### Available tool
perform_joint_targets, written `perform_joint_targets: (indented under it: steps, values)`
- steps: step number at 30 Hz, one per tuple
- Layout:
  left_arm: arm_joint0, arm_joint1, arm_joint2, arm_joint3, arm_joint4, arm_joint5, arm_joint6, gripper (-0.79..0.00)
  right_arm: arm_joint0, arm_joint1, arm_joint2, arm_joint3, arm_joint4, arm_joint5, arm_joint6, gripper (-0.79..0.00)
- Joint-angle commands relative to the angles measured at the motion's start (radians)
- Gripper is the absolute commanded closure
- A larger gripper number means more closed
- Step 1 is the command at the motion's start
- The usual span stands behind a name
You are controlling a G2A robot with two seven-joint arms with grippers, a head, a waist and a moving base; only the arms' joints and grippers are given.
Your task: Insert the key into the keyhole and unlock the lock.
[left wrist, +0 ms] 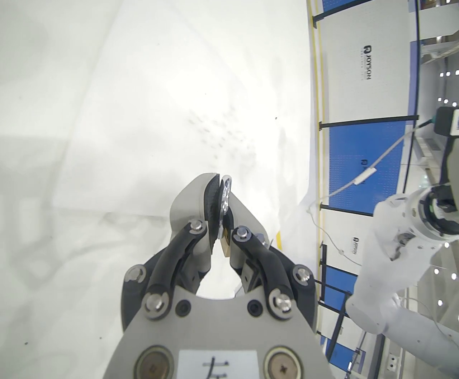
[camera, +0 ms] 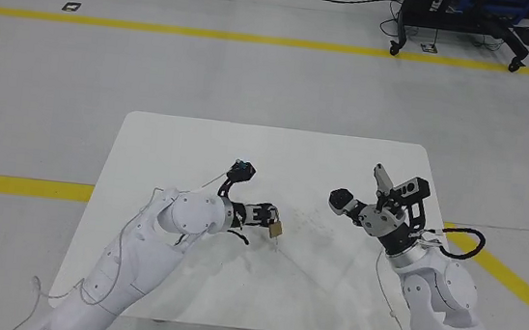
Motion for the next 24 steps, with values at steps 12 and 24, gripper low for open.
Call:
perform_joint_targets:
  steps: [12,24]
  values:
    - [0.028,0.006,-0.100,-0.002,-0.091,-0.018,0.086,-0.785,0.000,0.000,0.000,0.000,0.000,0.000,0.000,-0.785]
    - [0.219,0.069,-0.442,-0.341,-0.002,-0.229,0.289,-0.785,0.000,0.000,0.000,0.000,0.000,0.000,0.000,-0.785]
